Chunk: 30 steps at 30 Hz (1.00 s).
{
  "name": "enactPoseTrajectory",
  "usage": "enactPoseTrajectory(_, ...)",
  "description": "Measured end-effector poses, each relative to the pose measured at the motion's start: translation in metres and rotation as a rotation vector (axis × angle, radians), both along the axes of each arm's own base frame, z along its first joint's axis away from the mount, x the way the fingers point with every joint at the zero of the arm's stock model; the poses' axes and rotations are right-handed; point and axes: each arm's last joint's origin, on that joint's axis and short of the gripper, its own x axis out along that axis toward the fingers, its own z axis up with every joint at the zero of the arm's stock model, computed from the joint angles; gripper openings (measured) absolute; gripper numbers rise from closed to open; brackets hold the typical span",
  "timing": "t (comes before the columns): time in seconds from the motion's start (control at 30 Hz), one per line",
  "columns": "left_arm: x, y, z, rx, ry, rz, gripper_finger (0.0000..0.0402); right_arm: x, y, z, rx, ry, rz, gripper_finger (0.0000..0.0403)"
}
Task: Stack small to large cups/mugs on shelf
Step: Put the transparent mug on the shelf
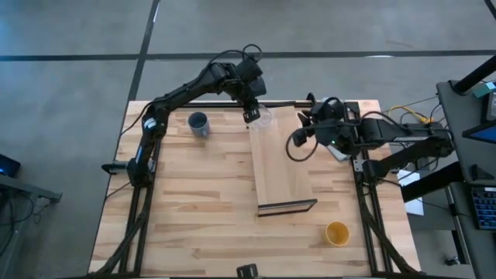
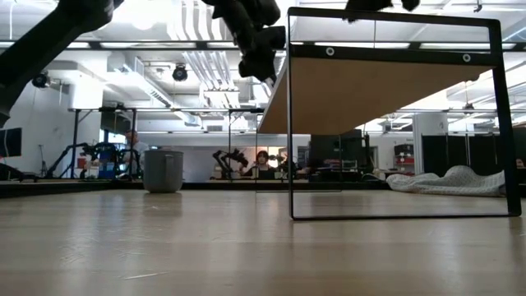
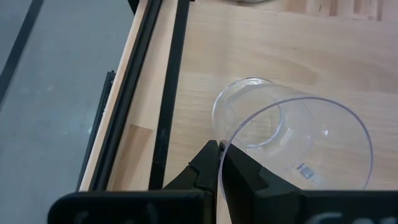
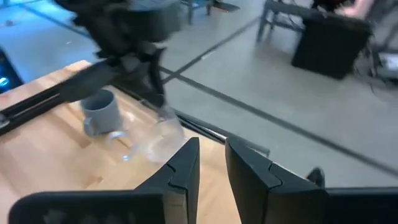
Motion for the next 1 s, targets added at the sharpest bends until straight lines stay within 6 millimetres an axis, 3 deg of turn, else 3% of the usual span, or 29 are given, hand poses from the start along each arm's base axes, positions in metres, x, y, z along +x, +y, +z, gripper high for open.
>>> enactPoseTrajectory(0.23,0.003,-0.005,0.000,-0.001,0.000,-0.012,0.0000,0.004,-0.036,-0.026,0.158,-0.108,-0.137,0.0072)
enactPoseTrajectory(0.5,0.007,-0.008,-0.003,0.003,-0.010,-0.021,0.0000,0.016,-0.071,-0.057,0.279,-0.318,-0.075,0.0072)
enactPoseTrajectory(0.8,0.010,-0.007,-0.005,0.004,-0.030,-0.012,0.0000,0.015,-0.075,-0.080,0.317,-0.311,-0.083,0.0069)
enactPoseTrajectory(1.0,0.011,-0.007,-0.004,0.003,-0.047,-0.003,0.0000,0.014,-0.074,-0.088,0.323,-0.289,-0.085,0.0020)
